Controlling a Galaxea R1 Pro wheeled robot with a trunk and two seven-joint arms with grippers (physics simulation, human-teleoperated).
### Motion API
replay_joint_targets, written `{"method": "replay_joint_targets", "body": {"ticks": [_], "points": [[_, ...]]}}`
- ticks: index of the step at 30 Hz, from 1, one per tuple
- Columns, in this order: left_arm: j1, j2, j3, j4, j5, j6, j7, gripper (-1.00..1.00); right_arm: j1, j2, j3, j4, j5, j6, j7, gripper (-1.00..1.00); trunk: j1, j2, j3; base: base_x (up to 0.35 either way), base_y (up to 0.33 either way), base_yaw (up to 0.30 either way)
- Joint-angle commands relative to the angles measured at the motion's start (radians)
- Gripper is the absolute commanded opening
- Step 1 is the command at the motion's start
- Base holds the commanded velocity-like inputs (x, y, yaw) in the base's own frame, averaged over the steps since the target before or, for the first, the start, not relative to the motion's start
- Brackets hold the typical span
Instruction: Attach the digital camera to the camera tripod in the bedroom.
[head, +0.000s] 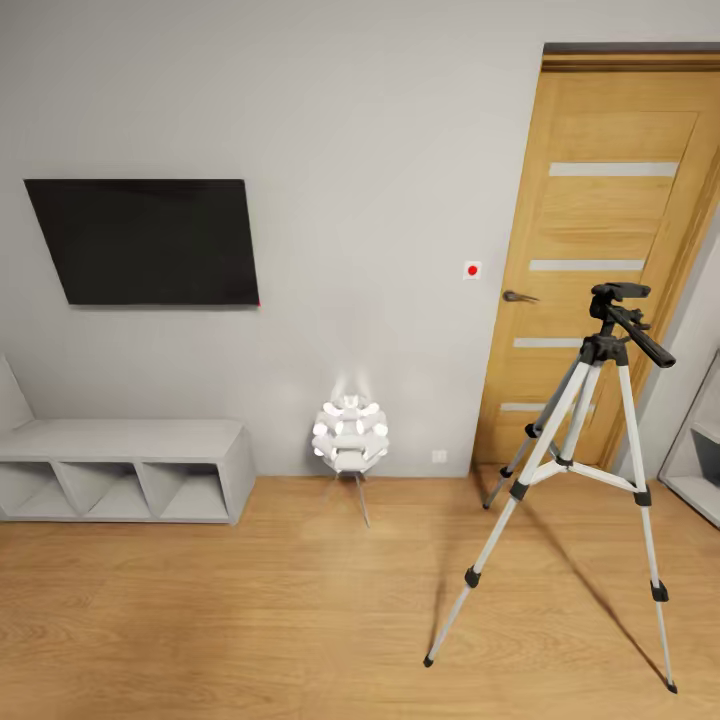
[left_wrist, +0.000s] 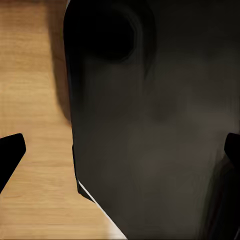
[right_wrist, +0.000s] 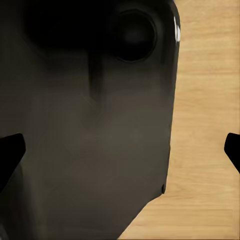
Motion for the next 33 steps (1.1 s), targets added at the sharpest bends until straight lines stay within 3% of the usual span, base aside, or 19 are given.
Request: {"method": "replay_joint_targets", "body": {"ticks": [1, 9, 19, 33], "points": [[0.003, -0.006, 0.006, -0.006, 0.006, -0.006, -0.005, 1.00, -0.002, -0.004, 0.006, -0.002, 0.006, -0.006, -0.001, 1.00, 0.000, 0.000, 0.000, 0.000, 0.000, 0.000], [0.003, -0.015, 0.014, -0.037, 0.012, -0.026, -0.006, 1.00, -0.002, -0.008, 0.008, -0.003, 0.009, -0.009, -0.002, 1.00, 0.000, 0.000, 0.000, 0.000, 0.000, 0.000], [0.003, -0.017, 0.018, -0.046, 0.066, -0.061, -0.006, 1.00, -0.002, -0.015, 0.008, -0.003, 0.011, -0.010, 0.001, 1.00, 0.000, 0.000, 0.000, 0.000, 0.000, 0.000], [0.003, -0.017, 0.018, -0.046, 0.071, -0.063, -0.006, 1.00, -0.002, -0.015, 0.008, -0.003, 0.011, -0.011, 0.011, 1.00, 0.000, 0.000, 0.000, 0.000, 0.000, 0.000]]}}
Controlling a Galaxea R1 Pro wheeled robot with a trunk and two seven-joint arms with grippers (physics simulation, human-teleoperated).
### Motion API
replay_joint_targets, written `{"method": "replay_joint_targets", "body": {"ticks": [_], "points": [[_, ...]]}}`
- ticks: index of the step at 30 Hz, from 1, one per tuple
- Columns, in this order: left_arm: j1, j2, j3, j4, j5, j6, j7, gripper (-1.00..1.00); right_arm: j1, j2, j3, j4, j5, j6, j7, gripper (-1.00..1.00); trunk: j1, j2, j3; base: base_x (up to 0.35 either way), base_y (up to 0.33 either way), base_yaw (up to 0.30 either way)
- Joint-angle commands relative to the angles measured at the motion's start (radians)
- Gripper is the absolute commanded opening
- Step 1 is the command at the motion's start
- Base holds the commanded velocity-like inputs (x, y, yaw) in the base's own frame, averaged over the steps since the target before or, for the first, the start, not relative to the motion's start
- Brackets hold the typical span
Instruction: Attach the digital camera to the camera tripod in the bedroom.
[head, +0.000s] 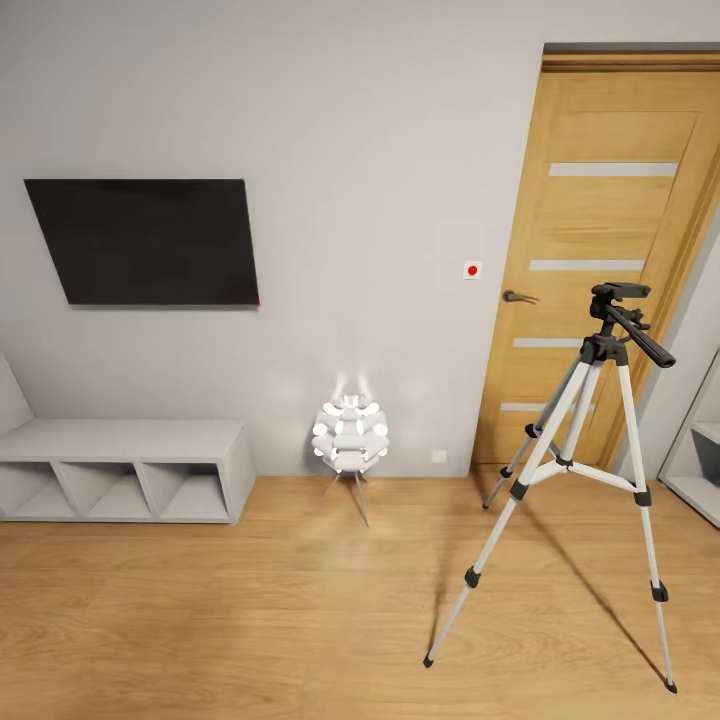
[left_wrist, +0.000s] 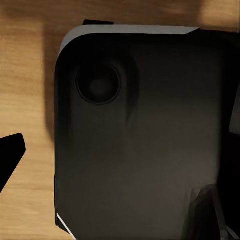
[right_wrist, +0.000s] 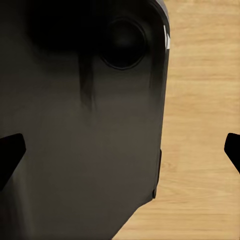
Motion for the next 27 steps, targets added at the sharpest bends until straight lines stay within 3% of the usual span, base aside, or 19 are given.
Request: {"method": "replay_joint_targets", "body": {"ticks": [1, 11, 15, 18, 23, 27], "points": [[0.000, 0.000, 0.001, -0.001, 0.007, -0.002, -0.001, 1.00, 0.000, 0.000, 0.001, 0.000, 0.001, -0.001, 0.001, 1.00, 0.000, 0.000, -0.001, 0.000, 0.000, 0.000], [0.000, 0.000, 0.001, -0.001, 0.007, -0.002, -0.001, 1.00, 0.000, 0.000, 0.001, 0.000, 0.001, -0.002, -0.002, 1.00, 0.000, 0.000, -0.001, 0.000, 0.000, 0.000], [0.000, 0.001, 0.001, -0.001, 0.010, -0.001, 0.000, 1.00, 0.000, 0.004, 0.000, 0.001, -0.005, -0.040, -0.013, 1.00, 0.000, 0.000, -0.001, 0.000, 0.000, 0.000], [0.000, 0.001, 0.001, -0.001, 0.025, 0.000, 0.000, 1.00, 0.000, 0.005, 0.000, 0.001, -0.006, -0.055, -0.012, 1.00, 0.000, 0.000, -0.001, 0.000, 0.000, 0.000], [0.000, 0.003, -0.001, -0.001, 0.085, 0.000, 0.000, 1.00, 0.000, 0.009, 0.000, 0.001, -0.008, -0.063, -0.012, 1.00, 0.000, 0.000, -0.001, 0.000, 0.000, 0.000], [0.000, 0.003, -0.002, -0.001, 0.105, 0.000, -0.001, 1.00, 0.000, 0.011, 0.000, 0.001, -0.008, -0.064, -0.013, 1.00, 0.000, 0.000, -0.001, 0.000, 0.000, 0.000]]}}
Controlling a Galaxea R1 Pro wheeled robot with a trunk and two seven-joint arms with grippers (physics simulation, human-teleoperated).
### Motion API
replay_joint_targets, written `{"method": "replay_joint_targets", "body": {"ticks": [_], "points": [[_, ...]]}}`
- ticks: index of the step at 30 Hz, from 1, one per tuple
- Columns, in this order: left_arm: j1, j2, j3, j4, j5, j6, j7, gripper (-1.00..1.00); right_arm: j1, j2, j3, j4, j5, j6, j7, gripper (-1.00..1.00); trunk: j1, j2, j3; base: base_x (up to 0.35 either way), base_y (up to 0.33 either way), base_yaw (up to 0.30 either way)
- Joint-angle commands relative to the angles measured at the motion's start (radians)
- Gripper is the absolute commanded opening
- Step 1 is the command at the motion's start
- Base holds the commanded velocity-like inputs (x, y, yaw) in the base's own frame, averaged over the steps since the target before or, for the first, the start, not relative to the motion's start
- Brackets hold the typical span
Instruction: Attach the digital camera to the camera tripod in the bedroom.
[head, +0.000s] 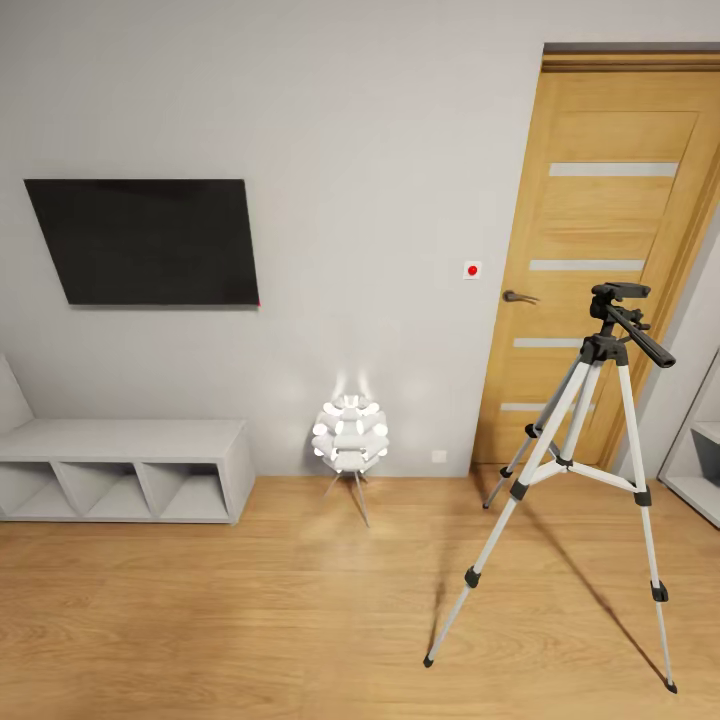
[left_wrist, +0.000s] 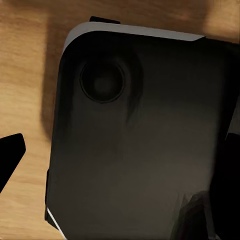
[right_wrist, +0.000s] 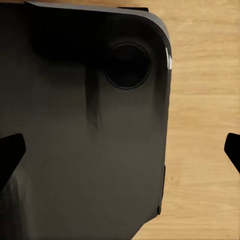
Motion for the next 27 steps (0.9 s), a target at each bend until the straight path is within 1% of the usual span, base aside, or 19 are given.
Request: {"method": "replay_joint_targets", "body": {"ticks": [1, 12, 18, 27], "points": [[0.000, 0.000, 0.001, -0.001, 0.010, -0.002, -0.001, 1.00, 0.000, 0.000, 0.001, 0.000, 0.000, -0.003, 0.000, 1.00, 0.000, 0.000, -0.001, 0.000, 0.000, 0.000], [0.000, 0.000, -0.003, -0.001, 0.021, -0.001, -0.001, 1.00, 0.000, 0.000, 0.001, 0.000, 0.003, -0.006, -0.001, 1.00, 0.000, 0.000, -0.001, 0.013, 0.000, 0.000], [0.000, -0.001, -0.003, -0.001, 0.022, -0.002, -0.001, 1.00, 0.000, 0.000, 0.001, 0.000, 0.003, -0.006, -0.001, 1.00, 0.000, 0.000, -0.001, 0.230, 0.000, 0.000], [0.000, -0.002, -0.002, -0.001, 0.022, -0.003, -0.001, 1.00, 0.000, -0.002, 0.001, 0.000, 0.003, -0.007, -0.001, 1.00, 0.000, 0.000, -0.001, 0.307, 0.000, 0.000]]}}
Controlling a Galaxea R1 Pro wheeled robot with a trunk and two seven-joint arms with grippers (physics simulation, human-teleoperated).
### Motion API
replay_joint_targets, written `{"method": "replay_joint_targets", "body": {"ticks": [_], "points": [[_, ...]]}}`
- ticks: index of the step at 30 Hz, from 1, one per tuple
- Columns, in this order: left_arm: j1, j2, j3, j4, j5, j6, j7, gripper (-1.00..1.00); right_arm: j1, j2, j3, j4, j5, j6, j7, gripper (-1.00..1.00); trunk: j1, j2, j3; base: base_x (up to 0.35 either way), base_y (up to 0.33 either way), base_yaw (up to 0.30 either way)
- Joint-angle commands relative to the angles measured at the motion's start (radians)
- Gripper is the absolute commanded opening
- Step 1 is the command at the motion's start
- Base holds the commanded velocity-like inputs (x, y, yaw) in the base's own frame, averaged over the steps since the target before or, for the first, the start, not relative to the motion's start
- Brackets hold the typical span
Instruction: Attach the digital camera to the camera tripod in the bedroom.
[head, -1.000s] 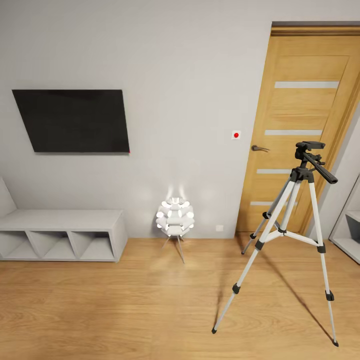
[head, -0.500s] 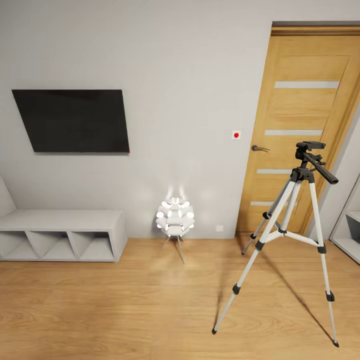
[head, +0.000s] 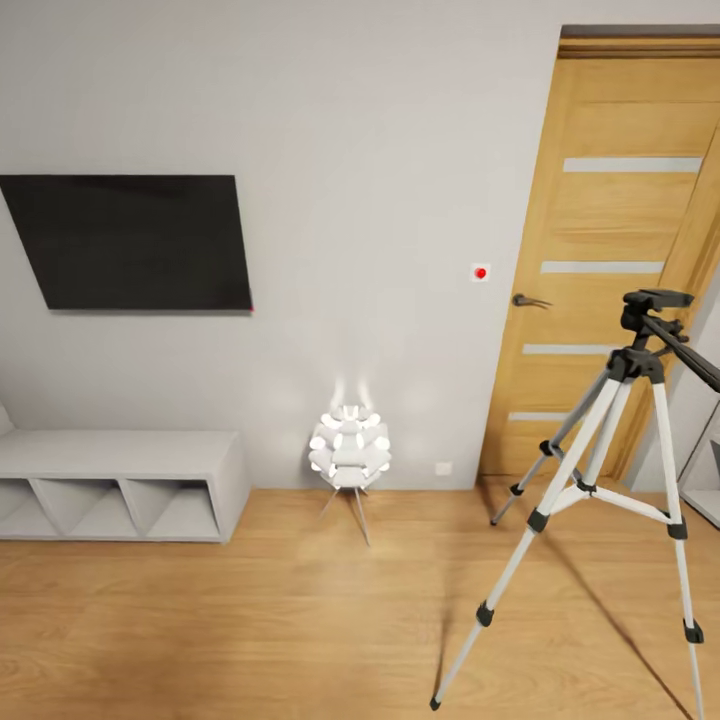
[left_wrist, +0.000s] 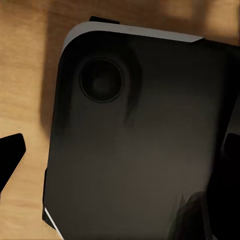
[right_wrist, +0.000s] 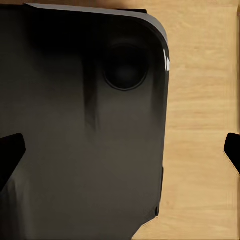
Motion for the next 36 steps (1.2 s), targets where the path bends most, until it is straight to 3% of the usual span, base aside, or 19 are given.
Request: {"method": "replay_joint_targets", "body": {"ticks": [1, 12, 28, 36], "points": [[0.000, 0.000, 0.001, -0.001, 0.007, -0.002, -0.001, 1.00, 0.000, -0.001, 0.001, 0.000, 0.000, -0.003, 0.000, 1.00, 0.001, 0.000, -0.001, 0.319, 0.000, 0.000], [0.000, 0.000, 0.001, -0.001, 0.007, -0.002, -0.001, 1.00, 0.000, -0.002, -0.002, 0.000, -0.001, -0.003, 0.000, 1.00, 0.001, 0.000, -0.001, 0.205, 0.000, -0.043], [0.000, 0.003, -0.002, -0.002, 0.005, -0.003, 0.000, 1.00, 0.000, -0.003, -0.012, 0.000, -0.010, -0.021, -0.001, 1.00, 0.001, 0.000, -0.001, 0.012, 0.000, -0.232], [0.000, 0.025, -0.006, -0.005, -0.001, -0.003, 0.001, 1.00, 0.000, -0.004, -0.013, 0.001, -0.013, -0.040, 0.000, 1.00, 0.001, 0.000, -0.001, 0.001, 0.000, -0.250]]}}
